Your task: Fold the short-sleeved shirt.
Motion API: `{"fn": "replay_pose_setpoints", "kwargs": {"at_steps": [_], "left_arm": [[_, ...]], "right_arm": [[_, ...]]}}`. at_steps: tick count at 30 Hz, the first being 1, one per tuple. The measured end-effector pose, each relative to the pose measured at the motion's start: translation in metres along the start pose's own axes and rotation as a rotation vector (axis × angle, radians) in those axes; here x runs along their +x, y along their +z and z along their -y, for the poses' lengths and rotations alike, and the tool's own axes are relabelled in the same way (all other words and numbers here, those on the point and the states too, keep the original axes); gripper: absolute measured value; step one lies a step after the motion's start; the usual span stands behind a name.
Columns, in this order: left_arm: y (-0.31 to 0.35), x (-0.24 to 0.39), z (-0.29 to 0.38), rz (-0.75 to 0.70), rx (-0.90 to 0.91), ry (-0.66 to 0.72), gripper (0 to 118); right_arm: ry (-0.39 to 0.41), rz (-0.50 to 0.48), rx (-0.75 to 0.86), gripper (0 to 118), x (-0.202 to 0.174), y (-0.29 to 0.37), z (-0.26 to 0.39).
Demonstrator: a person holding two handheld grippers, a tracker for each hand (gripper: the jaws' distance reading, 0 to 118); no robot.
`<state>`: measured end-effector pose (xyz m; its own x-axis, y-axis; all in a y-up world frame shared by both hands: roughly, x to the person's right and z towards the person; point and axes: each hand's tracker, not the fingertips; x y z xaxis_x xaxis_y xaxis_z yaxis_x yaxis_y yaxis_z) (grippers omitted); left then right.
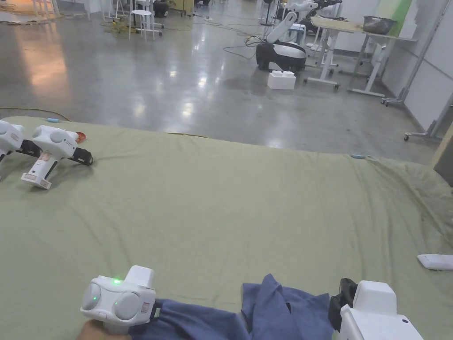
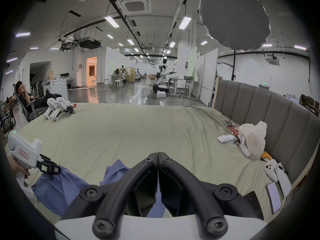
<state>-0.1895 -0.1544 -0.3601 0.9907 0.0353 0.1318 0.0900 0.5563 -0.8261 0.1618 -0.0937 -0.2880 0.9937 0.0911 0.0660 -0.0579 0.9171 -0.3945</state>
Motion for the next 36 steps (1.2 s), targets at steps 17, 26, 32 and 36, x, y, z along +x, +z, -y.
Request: {"fn": "replay_pose_setpoints", "kwargs": {"at_steps": [17, 26, 32, 36], "left_arm": [[0.084, -0.033, 0.015, 0.054, 0.238, 0.065, 0], [0.072, -0.048, 0.019, 0.038, 0.254, 0.087, 0], [0.093, -0.061, 0.005, 0.028, 0.344, 0.086, 0], [0.11, -0.075, -0.004, 0.005, 0.402, 0.075, 0]], "right_arm": [[0.084, -0.131, -0.555, 46, 0.026, -0.146, 0.047], [0.08, -0.09, -0.426, 0, 0.028, -0.114, 0.038], [0.051, -0.097, -0.25, 0, 0.052, -0.067, -0.016], [0.051, -0.078, -0.177, 0, 0.061, -0.04, -0.047]]}}
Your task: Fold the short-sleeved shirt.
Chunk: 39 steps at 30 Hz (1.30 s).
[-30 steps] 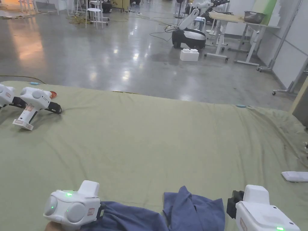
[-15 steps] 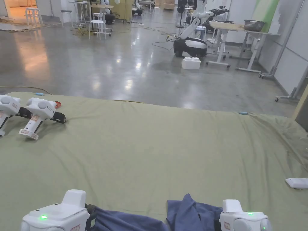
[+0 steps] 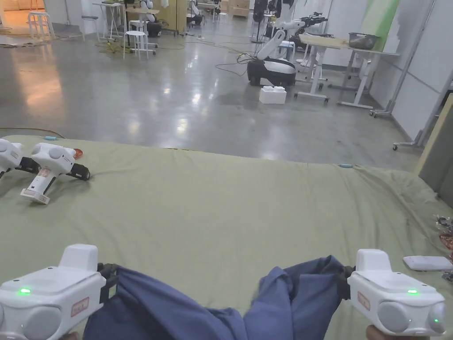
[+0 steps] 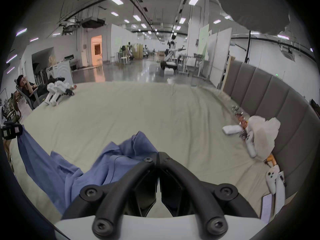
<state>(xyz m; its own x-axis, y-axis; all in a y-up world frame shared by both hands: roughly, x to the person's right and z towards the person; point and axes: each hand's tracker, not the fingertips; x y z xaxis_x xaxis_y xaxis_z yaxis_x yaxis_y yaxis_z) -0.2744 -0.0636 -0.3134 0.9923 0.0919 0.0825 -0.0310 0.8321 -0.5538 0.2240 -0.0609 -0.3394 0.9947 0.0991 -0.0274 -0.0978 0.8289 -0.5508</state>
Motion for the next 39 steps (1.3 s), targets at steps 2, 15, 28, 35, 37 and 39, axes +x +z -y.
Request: {"fn": "replay_pose_setpoints", "kwargs": {"at_steps": [2, 15, 28, 35, 37, 39], "left_arm": [[0.018, 0.001, -0.012, -0.009, 0.038, 0.003, 0], [0.059, -0.055, -0.086, -0.063, 0.19, 0.088, 0], [0.038, -0.06, -0.117, -0.09, 0.207, 0.064, 0], [0.023, -0.057, -0.119, -0.126, 0.183, 0.016, 0], [0.019, -0.058, -0.103, -0.12, 0.164, 0.028, 0], [0.019, -0.056, -0.081, -0.113, 0.132, 0.035, 0]], "right_arm": [[-0.017, -0.002, 0.065, 0, 0.003, 0.015, -0.012], [-0.057, 0.053, 0.273, 0, 0.018, 0.082, -0.091], [-0.037, 0.059, 0.321, 0, -0.003, 0.068, -0.129], [-0.041, 0.078, 0.295, 0, -0.004, 0.04, -0.129], [-0.045, 0.069, 0.273, 0, -0.002, 0.035, -0.113], [-0.044, 0.072, 0.245, 0, -0.004, 0.031, -0.093]]}}
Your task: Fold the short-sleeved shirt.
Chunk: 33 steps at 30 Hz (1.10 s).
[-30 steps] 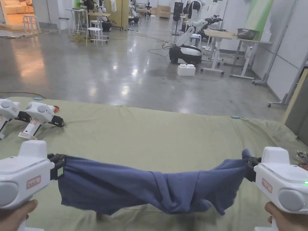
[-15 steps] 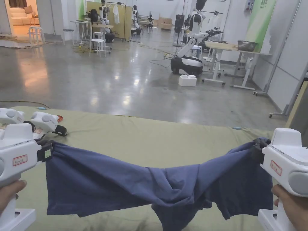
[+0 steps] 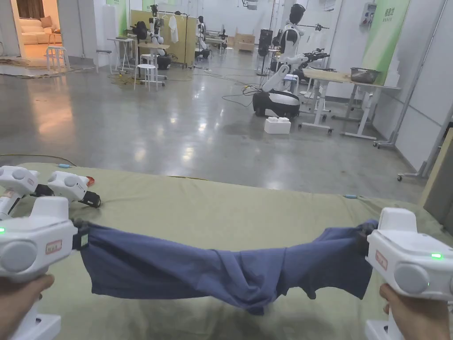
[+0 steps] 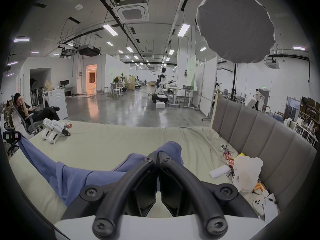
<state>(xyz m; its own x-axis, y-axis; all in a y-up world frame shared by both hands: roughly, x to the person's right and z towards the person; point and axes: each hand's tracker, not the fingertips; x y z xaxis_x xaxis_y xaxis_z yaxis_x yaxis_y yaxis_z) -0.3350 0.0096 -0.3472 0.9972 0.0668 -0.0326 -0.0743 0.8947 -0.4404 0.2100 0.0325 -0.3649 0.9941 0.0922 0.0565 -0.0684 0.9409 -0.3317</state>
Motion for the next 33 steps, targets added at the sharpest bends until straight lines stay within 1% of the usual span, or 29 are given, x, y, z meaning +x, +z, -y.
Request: {"fn": "replay_pose_setpoints", "kwargs": {"at_steps": [4, 10, 15, 17, 18, 19, 20, 21, 22, 23, 24, 25, 28, 29, 30, 31, 33], "left_arm": [[0.01, 0.0, 0.061, 0.013, -0.069, 0.037, 0], [0.034, 0.0, 0.151, -0.007, -0.197, 0.072, 0], [0.047, 0.002, 0.192, -0.015, -0.28, 0.083, 0], [0.048, 0.004, 0.201, -0.015, -0.297, 0.083, 0], [0.048, 0.006, 0.202, -0.013, -0.303, 0.077, 1], [0.047, 0.006, 0.199, -0.012, -0.305, 0.07, 11], [0.049, 0.009, 0.197, -0.015, -0.298, 0.058, 21], [0.05, 0.012, 0.194, -0.023, -0.286, 0.045, 35], [0.053, 0.016, 0.188, -0.03, -0.265, 0.039, 53], [0.055, 0.021, 0.182, -0.037, -0.233, 0.038, 65], [0.058, 0.025, 0.175, -0.042, -0.198, 0.039, 72], [0.06, 0.032, 0.166, -0.044, -0.166, 0.042, 76], [0.068, 0.056, 0.139, 0.016, -0.082, 0.025, 76], [0.071, 0.067, 0.129, 0.032, -0.05, 0.005, 76], [0.074, 0.077, 0.121, 0.037, -0.019, -0.018, 76], [0.058, 0.061, 0.128, 0.029, 0.02, -0.038, 75], [0.064, 0.08, 0.114, 0.019, 0.104, -0.073, 75]], "right_arm": [[-0.015, -0.002, -0.067, 0, 0.0, 0.011, 0.056], [-0.013, 0.018, -0.199, 0, 0.0, 0.036, 0.146], [0.009, 0.061, -0.259, 0, 0.002, 0.045, 0.198], [-0.021, 0.071, -0.281, 0, 0.007, 0.046, 0.21], [-0.029, 0.067, -0.288, 1, 0.007, 0.046, 0.214], [-0.029, 0.068, -0.289, 3, 0.006, 0.047, 0.216], [-0.028, 0.068, -0.284, 11, 0.004, 0.049, 0.217], [-0.008, 0.085, -0.269, 28, 0.002, 0.052, 0.215], [0.009, 0.092, -0.244, 60, -0.002, 0.057, 0.21], [0.019, 0.099, -0.212, 77, -0.006, 0.06, 0.205], [0.01, 0.081, -0.178, 84, -0.009, 0.064, 0.199], [0.009, 0.069, -0.132, 85, -0.013, 0.069, 0.191], [0.049, 0.03, -0.02, 85, -0.033, 0.08, 0.166], [0.051, 0.005, 0.021, 85, -0.041, 0.085, 0.156], [0.046, -0.012, 0.055, 85, -0.048, 0.089, 0.148], [0.037, -0.02, 0.087, 84, -0.057, 0.094, 0.14], [0.024, -0.041, 0.133, 83, -0.075, 0.102, 0.125]]}}
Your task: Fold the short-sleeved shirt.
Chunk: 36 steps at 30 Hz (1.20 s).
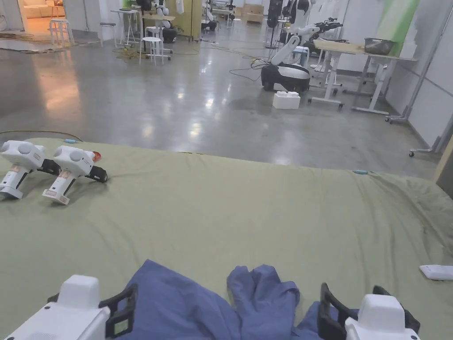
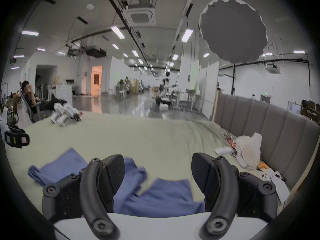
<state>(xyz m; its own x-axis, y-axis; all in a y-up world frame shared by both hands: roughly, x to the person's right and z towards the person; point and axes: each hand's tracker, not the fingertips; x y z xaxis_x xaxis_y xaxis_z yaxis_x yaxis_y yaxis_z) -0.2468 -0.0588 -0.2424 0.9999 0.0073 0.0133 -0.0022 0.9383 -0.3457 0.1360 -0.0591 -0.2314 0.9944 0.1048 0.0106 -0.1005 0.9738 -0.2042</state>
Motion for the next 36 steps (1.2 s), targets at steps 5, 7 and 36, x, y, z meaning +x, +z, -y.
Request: {"fn": "replay_pose_setpoints", "kwargs": {"at_steps": [5, 7, 36], "left_arm": [[0.008, 0.029, -0.01, 0.012, 0.144, -0.024, 36], [0.01, 0.038, -0.008, -0.008, 0.159, -0.027, 9], [-0.346, -0.062, 0.045, 0.063, -0.59, 0.01, 82]], "right_arm": [[-0.017, -0.009, 0.08, 23, -0.038, 0.006, -0.016], [-0.021, -0.008, 0.09, 5, -0.048, 0.008, -0.015], [-0.016, 0.06, -0.171, 2, 0.001, -0.044, 0.05]]}}
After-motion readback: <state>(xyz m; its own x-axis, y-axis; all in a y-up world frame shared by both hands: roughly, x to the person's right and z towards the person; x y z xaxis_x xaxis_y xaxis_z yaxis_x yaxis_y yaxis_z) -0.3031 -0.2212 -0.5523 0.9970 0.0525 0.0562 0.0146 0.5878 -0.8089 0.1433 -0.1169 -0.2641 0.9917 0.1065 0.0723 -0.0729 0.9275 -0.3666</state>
